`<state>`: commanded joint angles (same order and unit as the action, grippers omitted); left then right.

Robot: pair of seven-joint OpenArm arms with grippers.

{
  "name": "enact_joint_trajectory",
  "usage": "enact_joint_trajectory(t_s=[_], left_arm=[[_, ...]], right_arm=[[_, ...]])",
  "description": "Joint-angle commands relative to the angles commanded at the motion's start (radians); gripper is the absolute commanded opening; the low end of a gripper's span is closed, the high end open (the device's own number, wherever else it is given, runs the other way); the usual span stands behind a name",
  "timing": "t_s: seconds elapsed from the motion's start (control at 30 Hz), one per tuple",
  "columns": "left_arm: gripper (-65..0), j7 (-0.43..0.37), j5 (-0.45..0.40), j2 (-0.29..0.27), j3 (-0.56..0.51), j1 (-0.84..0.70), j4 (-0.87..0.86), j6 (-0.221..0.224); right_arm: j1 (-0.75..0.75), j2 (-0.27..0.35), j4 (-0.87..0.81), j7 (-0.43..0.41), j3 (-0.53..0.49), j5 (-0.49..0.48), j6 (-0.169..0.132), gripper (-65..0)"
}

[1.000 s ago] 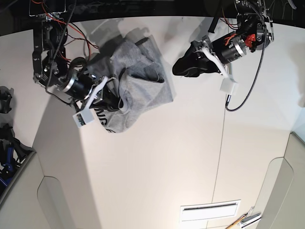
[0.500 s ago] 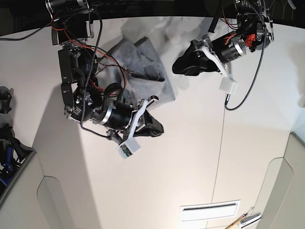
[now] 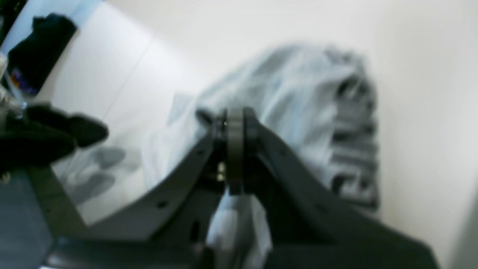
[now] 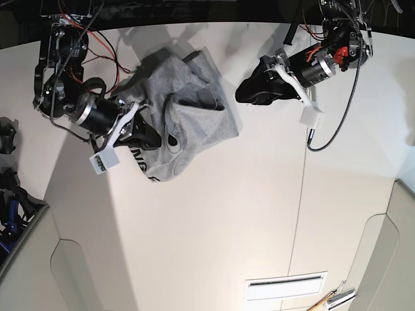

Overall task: Fold the T-shirt properly
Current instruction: 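Move the right gripper over the bundle, pressing and rearranging it, then grasp the grey shirt edge with the right gripper and pull it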

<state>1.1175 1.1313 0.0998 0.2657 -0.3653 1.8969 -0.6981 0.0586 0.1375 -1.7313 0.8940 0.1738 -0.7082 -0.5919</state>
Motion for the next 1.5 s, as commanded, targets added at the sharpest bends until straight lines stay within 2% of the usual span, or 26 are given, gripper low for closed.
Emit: enact_joint_trajectory(t_s=[0.2, 0.37, 0.5, 0.67, 0.8, 0.93, 1.1, 1.23, 1.3, 1.4, 1.5], left_arm=[[-27.7, -0.021, 0.000, 0.000, 0.000, 0.000, 0.000, 0.000], [-27.7, -0.021, 0.000, 0.000, 0.000, 0.000, 0.000, 0.000], [-27.7, -0.021, 0.003, 0.000, 0.000, 0.000, 0.000, 0.000], [-27.7, -0.019, 0.010, 0.000, 0.003, -0.001, 0.000, 0.000], [-27.7, 0.018, 0.019, 0.001, 0.003, -0.001, 0.000, 0.000], [-27.7, 0.042, 0.055, 0.000, 0.003, -0.001, 0.000, 0.000], [-27.6, 0.042, 0.066, 0.000, 0.002, -0.001, 0.000, 0.000], [-27.6, 0.038, 0.057, 0.000, -0.037, -0.001, 0.000, 0.000], [-27.6, 0.029, 0.030, 0.000, -0.078, -0.001, 0.000, 0.000], [-27.6, -0.041, -0.061, 0.000, -0.137, 0.000, 0.000, 0.000], [-27.6, -0.082, -0.103, 0.000, -0.172, 0.000, 0.000, 0.000]], right_arm=[[0.042, -0.003, 0.034, -0.030, -0.025, -0.007, 0.001, -65.0], [0.034, -0.011, 0.078, -0.103, -0.153, 0.022, 0.001, -65.0], [-0.021, -0.054, 0.108, -0.155, -0.261, 0.089, 0.013, -65.0], [-0.153, -0.124, 0.112, -0.157, -0.303, 0.134, 0.013, -65.0], [-0.230, -0.138, 0.111, -0.122, -0.300, 0.133, 0.013, -65.0], [-0.220, -0.132, 0.095, -0.043, -0.233, 0.129, 0.013, -65.0], [-0.126, -0.070, 0.084, -0.005, -0.093, -0.011, 0.011, -65.0], [-0.050, -0.066, 0.084, 0.037, 0.005, -0.072, 0.003, -65.0], [-0.013, -0.065, 0.084, 0.038, 0.014, -0.077, 0.001, -65.0], [0.026, -0.066, 0.084, 0.038, -0.002, -0.076, 0.001, -65.0], [0.045, -0.066, 0.087, 0.016, -0.032, -0.043, 0.002, -65.0]])
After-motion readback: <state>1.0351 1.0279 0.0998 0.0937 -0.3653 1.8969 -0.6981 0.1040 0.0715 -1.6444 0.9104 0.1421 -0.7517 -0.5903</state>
